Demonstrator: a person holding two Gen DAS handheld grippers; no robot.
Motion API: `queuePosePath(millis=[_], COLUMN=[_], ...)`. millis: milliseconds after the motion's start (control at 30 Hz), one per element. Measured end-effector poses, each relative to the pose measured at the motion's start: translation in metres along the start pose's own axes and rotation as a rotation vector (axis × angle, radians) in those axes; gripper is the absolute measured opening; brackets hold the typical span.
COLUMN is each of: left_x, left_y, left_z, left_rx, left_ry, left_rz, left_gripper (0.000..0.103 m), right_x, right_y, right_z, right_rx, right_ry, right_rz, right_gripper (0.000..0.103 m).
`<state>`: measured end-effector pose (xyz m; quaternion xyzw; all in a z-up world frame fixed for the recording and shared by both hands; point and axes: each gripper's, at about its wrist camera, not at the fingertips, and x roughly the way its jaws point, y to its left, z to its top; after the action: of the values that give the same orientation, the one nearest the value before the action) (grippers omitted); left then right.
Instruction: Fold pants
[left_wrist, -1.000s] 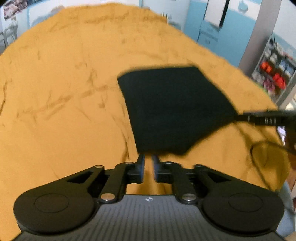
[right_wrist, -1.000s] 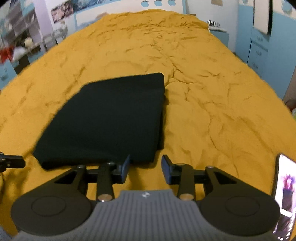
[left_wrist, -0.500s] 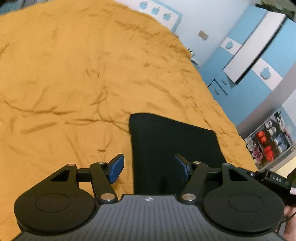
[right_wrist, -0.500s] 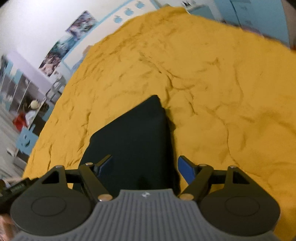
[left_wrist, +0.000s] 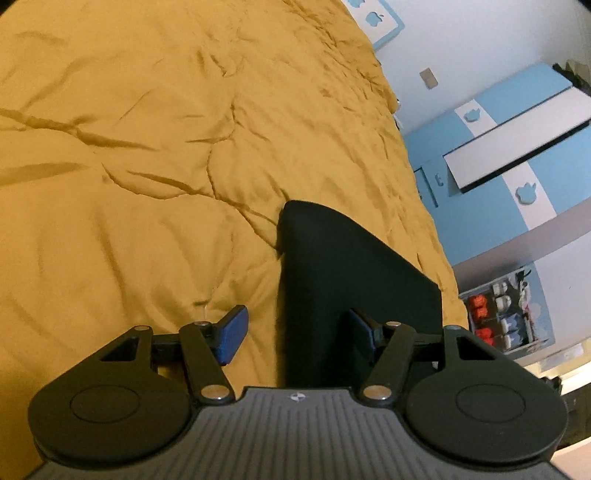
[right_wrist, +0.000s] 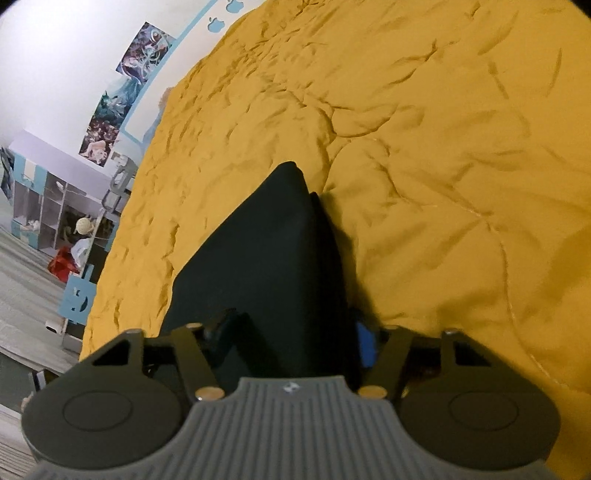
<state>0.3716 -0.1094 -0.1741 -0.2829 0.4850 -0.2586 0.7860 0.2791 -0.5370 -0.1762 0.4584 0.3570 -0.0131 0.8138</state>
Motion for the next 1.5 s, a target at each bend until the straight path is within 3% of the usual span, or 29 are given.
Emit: queuePosePath(millis=[167,200,400,667,1033,1333,1500], left_x=[0.005,0.006,-0.004,-0.042,-0.128,-0.205,-0.212], left_y=[-0.004,-0.005,-0.025,-0.065,-0.092,-0.075,-0.048], left_z=[0.001,0.002,-0.002,-0.001,-0.004,-0.008,-0.006], left_rx=[0.001,-0.004,0.068,0.198,0.289,0.333,0.309], left_ry=[-0.010,-0.007,-0.050,-0.094,-0.171,-0.245,-0.250], left_rz=[-0.010,-0.021,0.037,0.085,0.134,0.209,0.222], left_gripper=[0.043,0.031,0.019,0.016,0.016,0.016,0.016], right_x=[0.008,0.007,-0.002,-0.024,-0.054,-0.050,-0.029], right_y=[0.003,0.004,0.020,0.060,0.113,0.170,0.187], right_z=[0.002,0.002,0.000,-0.003,-0.031,-0.075,-0.094], right_rx=[-0.005,-0.013,-0.077,-0.196,-0.238,-0.293,-0.299], right_ry=[0.004,0.005,-0.018,-0.039,-0.018,0.033,0.083], right_rz=[0.020,0.020,0.012,-0.010,0.108,0.222,0.228], right_gripper=[0.041,0.038,0.022,0.020,0.020,0.020,0.020])
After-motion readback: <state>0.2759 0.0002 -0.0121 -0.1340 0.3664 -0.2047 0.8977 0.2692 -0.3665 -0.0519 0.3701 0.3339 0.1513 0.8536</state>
